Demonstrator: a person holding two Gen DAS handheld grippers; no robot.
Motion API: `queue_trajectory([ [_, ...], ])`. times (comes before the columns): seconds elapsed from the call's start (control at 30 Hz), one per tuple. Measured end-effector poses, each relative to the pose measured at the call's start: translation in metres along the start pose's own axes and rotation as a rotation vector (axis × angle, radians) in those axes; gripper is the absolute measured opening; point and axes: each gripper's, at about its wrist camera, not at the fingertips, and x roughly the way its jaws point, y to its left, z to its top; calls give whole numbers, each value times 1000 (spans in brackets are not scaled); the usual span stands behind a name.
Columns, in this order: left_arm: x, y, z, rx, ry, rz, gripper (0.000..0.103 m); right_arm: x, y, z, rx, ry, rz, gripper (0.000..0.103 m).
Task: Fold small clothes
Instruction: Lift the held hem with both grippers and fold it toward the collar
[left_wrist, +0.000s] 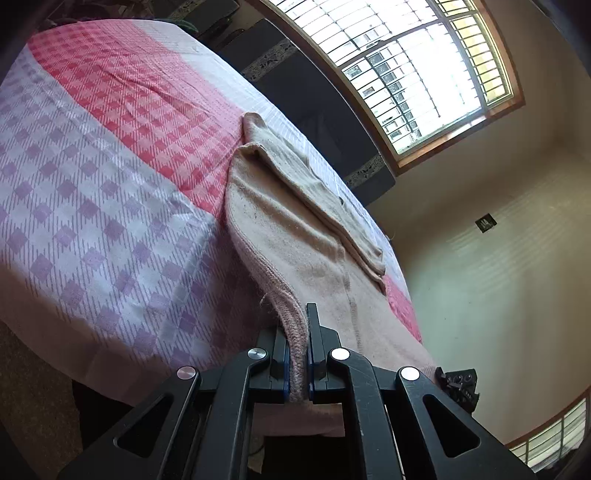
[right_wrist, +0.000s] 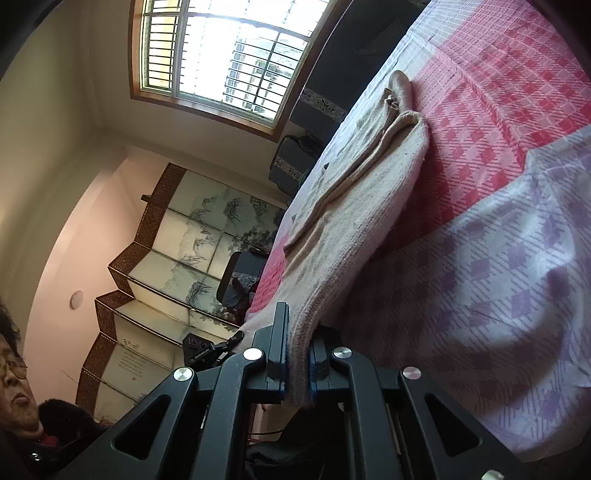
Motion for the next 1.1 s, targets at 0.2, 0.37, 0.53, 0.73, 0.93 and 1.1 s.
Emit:
queue_trajectory([
  [0.2,-4,-26,16,66,-49,-15,6,0,13,16,38,-60,86,10],
  [0.37,-6,-43,35,108,-84,-28,6,-1,24,34,29,-96,114,10],
  [0.53,-3,-59,59,137,-119,-38,6,-1,34,56,16,-133,113,10],
  [0.73,5,-72,84,157,-149,-31,6,1,36,85,22,-164,96,10],
  [0.93,26,-79,111,168,-153,-7,6,13,30,115,22,-167,42,10],
  [1.1,46,-79,133,151,-159,5,6,26,25,139,28,-169,17,10],
])
